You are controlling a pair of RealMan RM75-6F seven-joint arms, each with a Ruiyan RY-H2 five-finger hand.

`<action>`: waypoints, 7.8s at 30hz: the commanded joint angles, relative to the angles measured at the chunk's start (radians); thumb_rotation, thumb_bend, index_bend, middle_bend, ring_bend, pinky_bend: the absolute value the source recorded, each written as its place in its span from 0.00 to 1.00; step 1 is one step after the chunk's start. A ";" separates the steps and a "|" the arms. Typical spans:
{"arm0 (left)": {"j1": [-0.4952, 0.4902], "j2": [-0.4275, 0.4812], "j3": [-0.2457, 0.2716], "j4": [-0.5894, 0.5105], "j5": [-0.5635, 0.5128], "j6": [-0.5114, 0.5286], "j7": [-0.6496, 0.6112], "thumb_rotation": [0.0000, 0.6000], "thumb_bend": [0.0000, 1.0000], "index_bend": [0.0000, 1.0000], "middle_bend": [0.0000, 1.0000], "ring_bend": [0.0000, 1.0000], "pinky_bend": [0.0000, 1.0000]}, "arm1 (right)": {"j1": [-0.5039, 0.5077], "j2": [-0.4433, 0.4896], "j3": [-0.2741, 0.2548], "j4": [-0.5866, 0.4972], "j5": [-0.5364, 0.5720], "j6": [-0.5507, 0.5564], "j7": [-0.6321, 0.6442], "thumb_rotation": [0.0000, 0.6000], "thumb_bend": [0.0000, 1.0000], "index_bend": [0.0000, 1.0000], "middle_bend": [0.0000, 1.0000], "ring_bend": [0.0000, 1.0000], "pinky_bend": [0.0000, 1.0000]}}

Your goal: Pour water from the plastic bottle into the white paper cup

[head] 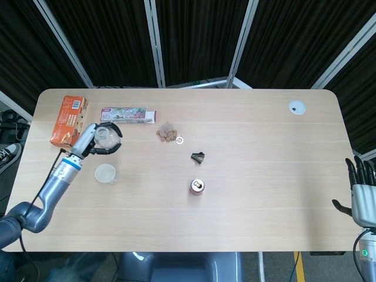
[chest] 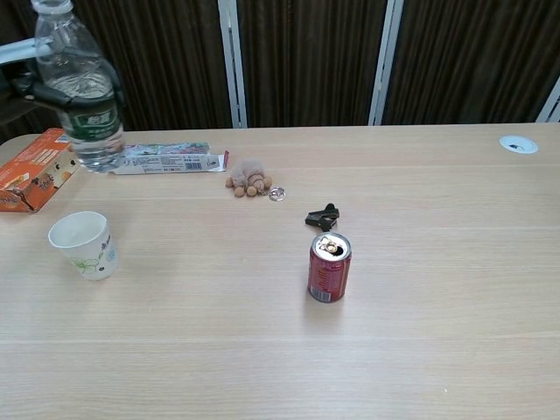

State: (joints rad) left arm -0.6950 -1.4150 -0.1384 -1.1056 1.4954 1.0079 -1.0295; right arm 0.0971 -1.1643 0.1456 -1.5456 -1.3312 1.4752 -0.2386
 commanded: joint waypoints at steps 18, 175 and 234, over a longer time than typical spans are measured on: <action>0.080 -0.035 0.240 0.372 0.145 -0.049 0.154 1.00 0.41 0.57 0.47 0.37 0.37 | 0.002 0.005 -0.001 -0.032 -0.011 0.012 -0.030 1.00 0.00 0.00 0.00 0.00 0.00; -0.056 -0.340 0.026 0.009 -0.096 -0.067 0.080 1.00 0.31 0.56 0.47 0.37 0.36 | -0.002 0.011 0.014 -0.007 0.065 -0.016 -0.032 1.00 0.00 0.00 0.00 0.00 0.00; 0.458 0.348 0.167 -0.673 -0.148 0.511 1.207 1.00 0.00 0.00 0.00 0.00 0.00 | -0.030 0.079 -0.008 -0.084 -0.071 0.073 0.050 1.00 0.00 0.00 0.00 0.00 0.00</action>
State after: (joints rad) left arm -0.2925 -1.1084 0.0030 -1.7290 1.3697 1.4666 0.1204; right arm 0.0687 -1.0887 0.1395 -1.6303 -1.3975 1.5446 -0.1942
